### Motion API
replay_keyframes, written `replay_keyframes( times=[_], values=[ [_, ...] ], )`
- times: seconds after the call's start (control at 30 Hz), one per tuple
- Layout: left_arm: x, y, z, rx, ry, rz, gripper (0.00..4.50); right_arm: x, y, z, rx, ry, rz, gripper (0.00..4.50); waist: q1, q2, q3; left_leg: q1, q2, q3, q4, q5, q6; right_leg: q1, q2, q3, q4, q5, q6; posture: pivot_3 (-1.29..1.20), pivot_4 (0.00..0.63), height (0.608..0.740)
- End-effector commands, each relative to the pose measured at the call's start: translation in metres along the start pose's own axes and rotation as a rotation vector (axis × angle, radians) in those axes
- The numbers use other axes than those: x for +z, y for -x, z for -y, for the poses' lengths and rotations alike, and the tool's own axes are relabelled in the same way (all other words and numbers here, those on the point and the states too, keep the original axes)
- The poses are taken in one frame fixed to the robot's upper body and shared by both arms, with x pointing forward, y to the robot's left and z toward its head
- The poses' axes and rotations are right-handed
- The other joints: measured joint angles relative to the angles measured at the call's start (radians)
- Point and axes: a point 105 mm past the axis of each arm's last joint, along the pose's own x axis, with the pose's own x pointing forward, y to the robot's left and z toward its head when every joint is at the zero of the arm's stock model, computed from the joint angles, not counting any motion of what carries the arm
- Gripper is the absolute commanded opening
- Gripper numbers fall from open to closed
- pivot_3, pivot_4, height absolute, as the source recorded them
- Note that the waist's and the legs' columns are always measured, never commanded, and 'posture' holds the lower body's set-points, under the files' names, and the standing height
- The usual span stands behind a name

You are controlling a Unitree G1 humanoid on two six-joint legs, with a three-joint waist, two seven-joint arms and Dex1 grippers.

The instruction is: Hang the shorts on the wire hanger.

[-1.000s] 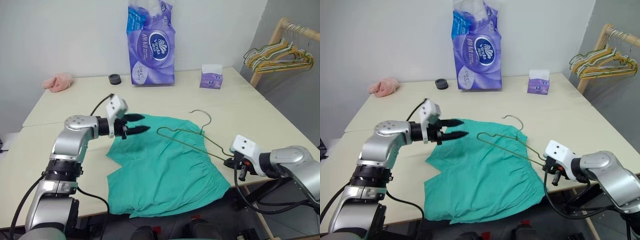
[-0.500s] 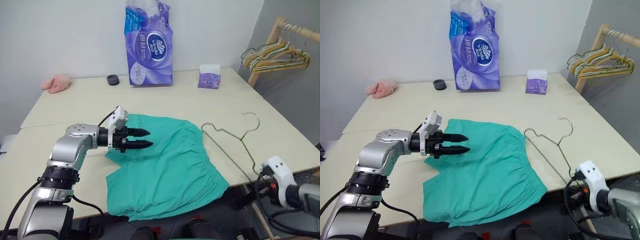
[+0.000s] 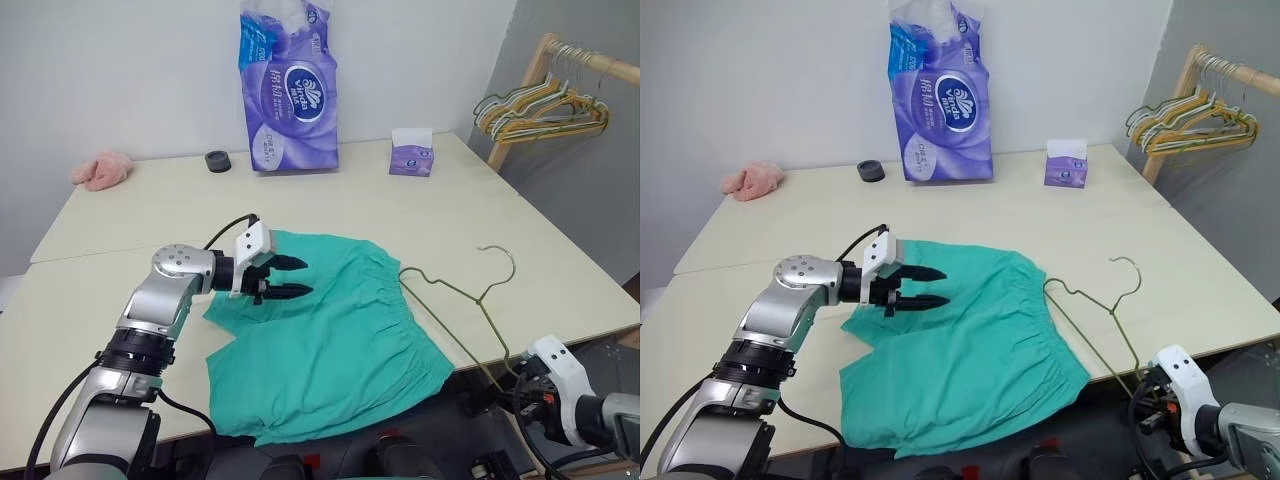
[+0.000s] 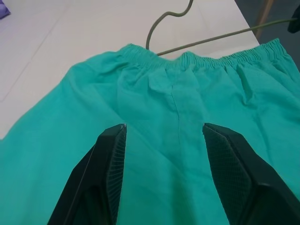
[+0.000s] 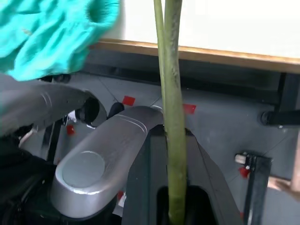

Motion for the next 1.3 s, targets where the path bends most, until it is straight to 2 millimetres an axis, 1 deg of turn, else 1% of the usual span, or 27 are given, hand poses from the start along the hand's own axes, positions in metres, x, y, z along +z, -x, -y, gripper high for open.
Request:
replay_keyframes(
  times=[0.03,0.17,0.37,0.53,0.77,0.87,0.97,1.1,1.2,1.23,1.3],
  values=[
    [0.012,0.002,-0.009,0.037,-0.048,0.026,2.73,0.015,0.006,-0.004,0.024,0.080,0.032,0.00,-0.001,0.000,0.000,0.000,0.000,0.000,0.000,0.000,0.000,0.000,0.000,0.000,0.000,0.000,0.000,-0.21,0.036,0.740],
    [0.012,0.002,-0.011,0.053,-0.054,0.028,2.73,0.019,0.003,0.001,0.029,0.103,0.011,0.00,0.000,-0.001,0.000,0.000,0.000,0.000,0.000,0.000,0.000,0.000,0.000,0.000,0.000,0.000,0.000,-0.20,0.035,0.740],
    [0.011,0.005,-0.017,0.100,-0.063,0.035,2.73,0.029,-0.004,0.004,0.065,0.185,-0.027,0.00,0.000,-0.001,0.000,0.000,0.000,0.000,0.000,0.000,0.000,0.000,0.000,0.000,-0.001,0.000,0.000,-0.18,0.035,0.740],
    [0.013,0.006,-0.020,0.127,-0.072,0.054,2.73,0.039,-0.015,0.013,0.079,0.219,-0.056,0.00,0.001,-0.002,0.001,0.000,0.000,0.000,0.000,0.000,0.000,0.000,0.000,0.000,-0.001,0.000,0.000,-0.16,0.036,0.740],
    [0.016,0.008,-0.023,0.149,-0.079,0.069,2.73,0.049,-0.027,0.018,0.124,0.196,-0.073,0.00,0.004,-0.002,0.001,-0.001,0.000,0.000,0.000,0.000,0.000,0.000,0.000,0.000,-0.002,0.000,0.000,-0.15,0.034,0.740],
    [0.018,0.008,-0.024,0.156,-0.081,0.076,2.73,0.054,-0.032,0.018,0.150,0.175,-0.070,0.00,0.005,-0.002,0.001,-0.001,0.000,0.000,0.000,0.000,0.000,0.000,-0.001,0.000,-0.002,0.000,0.000,-0.14,0.034,0.740],
    [0.021,0.007,-0.024,0.163,-0.084,0.087,2.73,0.069,-0.040,0.017,0.168,0.172,-0.047,0.00,0.005,-0.002,0.001,-0.001,0.000,0.000,0.000,0.000,0.000,0.000,-0.001,0.000,-0.002,0.000,0.000,-0.13,0.034,0.740],
    [0.023,0.006,-0.023,0.168,-0.086,0.095,2.73,0.081,-0.048,0.017,0.171,0.182,-0.034,0.00,0.005,-0.002,0.001,-0.001,0.000,0.000,0.000,0.000,0.000,0.000,-0.001,0.000,-0.001,0.000,0.000,-0.13,0.035,0.740],
    [0.024,0.007,-0.023,0.172,-0.082,0.100,2.73,0.090,-0.048,0.017,0.163,0.214,-0.013,0.00,0.006,-0.002,0.001,-0.001,0.000,-0.001,0.000,0.000,0.001,0.000,-0.002,0.000,-0.001,0.002,-0.003,-0.12,0.035,0.740],
    [0.025,0.007,-0.023,0.171,-0.065,0.108,2.73,0.097,-0.046,0.016,0.163,0.218,0.010,0.00,0.007,-0.002,0.001,-0.001,0.000,-0.001,0.000,0.000,0.001,0.000,-0.002,-0.001,-0.001,0.002,-0.003,-0.12,0.035,0.740],
    [0.028,0.010,-0.028,0.198,-0.028,0.129,2.73,0.104,-0.043,0.013,0.158,0.254,0.036,0.00,0.006,-0.002,0.001,-0.001,0.000,-0.001,0.000,0.000,0.001,0.000,-0.002,-0.001,-0.001,0.002,-0.003,-0.12,0.034,0.740]
  ],
)
